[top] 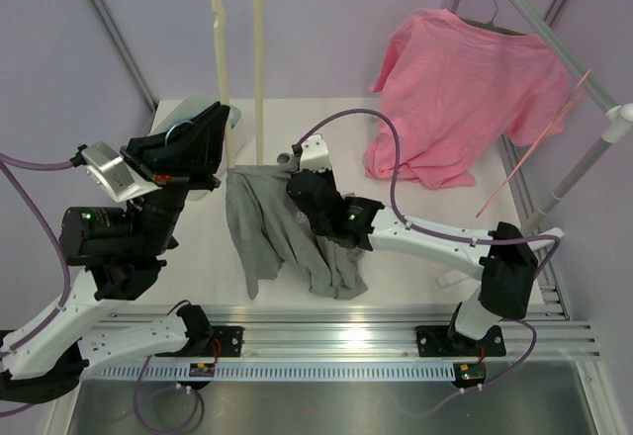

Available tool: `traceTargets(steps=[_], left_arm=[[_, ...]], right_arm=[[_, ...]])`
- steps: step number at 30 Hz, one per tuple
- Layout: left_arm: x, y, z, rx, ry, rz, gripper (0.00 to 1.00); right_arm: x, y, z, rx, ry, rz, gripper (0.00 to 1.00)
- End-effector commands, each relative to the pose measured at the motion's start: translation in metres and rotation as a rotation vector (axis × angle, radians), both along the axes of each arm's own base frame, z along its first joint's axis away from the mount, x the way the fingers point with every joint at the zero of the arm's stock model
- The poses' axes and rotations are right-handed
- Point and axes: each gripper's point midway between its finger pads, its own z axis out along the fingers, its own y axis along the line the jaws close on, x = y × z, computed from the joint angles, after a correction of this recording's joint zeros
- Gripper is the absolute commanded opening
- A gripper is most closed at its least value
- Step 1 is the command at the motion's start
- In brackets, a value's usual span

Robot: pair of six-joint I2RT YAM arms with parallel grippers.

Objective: Remove the t-shirt from the hanger

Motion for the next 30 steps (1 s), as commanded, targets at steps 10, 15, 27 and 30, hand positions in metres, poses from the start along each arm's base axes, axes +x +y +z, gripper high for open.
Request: traceTargets(steps=[10,15,27,30], left_arm=[[0.002,0.006,0.04,-0.118,-0.16,0.091,0.0],[0.002,0.015,0.044,-0.141,-0.17,0.124,0.0],[0.02,0.001,0.011,-0.115,-0.193,0.212,0.0],[0.026,-0.006,0.008,-0.104,-0.196,0.224,0.0]], right_arm=[[0.014,0.026,-0.032,-0.049,0.025,0.066,0.0],[0.026,0.026,-0.032,-0.1,0.025,0.025,0.0],[-0.001,0.029,0.033,0.043,-0.059,0.128,0.0],[-0.006,0.033,0.074,0.102,-0.096,0.179,0.0]])
